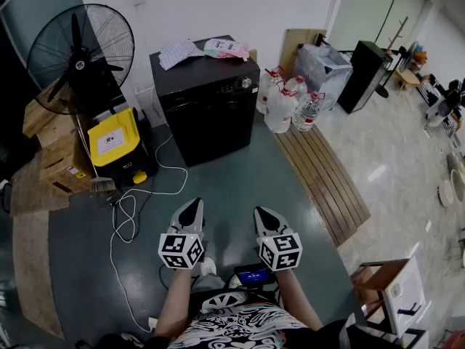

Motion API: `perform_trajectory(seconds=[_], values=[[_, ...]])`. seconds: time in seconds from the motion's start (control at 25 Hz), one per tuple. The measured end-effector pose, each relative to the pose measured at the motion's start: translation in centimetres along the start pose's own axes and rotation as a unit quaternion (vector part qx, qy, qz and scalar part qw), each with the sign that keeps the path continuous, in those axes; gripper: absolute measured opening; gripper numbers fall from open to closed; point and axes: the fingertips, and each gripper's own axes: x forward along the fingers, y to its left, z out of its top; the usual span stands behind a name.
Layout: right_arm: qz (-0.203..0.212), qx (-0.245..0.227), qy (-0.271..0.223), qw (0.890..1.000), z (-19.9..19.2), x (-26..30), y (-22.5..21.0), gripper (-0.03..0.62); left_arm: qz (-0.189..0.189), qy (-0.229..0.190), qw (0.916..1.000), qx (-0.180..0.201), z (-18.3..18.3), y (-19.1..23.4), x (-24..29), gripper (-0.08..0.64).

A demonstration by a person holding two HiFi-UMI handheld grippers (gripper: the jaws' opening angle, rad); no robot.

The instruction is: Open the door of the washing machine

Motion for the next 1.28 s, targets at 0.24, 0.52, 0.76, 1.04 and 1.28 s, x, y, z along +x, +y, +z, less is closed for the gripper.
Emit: perform_trajectory(seconds=[0.24, 0.52, 0.76, 1.04, 1.28], values=[[0.011, -0.009, -0.005, 1.0, 0.5, -0.8, 1.7, 0.002, 0.01, -0.005, 0.9997, -0.02, 0.3, 0.4, -2.0, 0.002], [0.015, -0.024, -0.022, 0.999, 1.1, -0.9, 2.1, 0.002, 0.016, -0.009, 0.9997, -0.016, 0.3, 0.3, -2.2, 0.006], [0.05, -0.003, -0.017, 0.999, 1.3, 0.1, 2.4, 0.196, 0.018, -0.01, 0.9998, -0.008, 0.1, 0.8, -1.9, 0.08], [0.041, -0.003, -0.015, 0.999, 2.2, 4.4, 1.5, 0.179, 0.037, -0.012, 0.9992, -0.013, 0.6, 5.2, 1.1, 0.102], [0.019, -0.011, 0.011, 1.0, 2.7, 12.4, -0.9, 0.195, 0.035, 0.005, 0.9992, -0.017, -0.2, 11.5, 8.1, 0.11]])
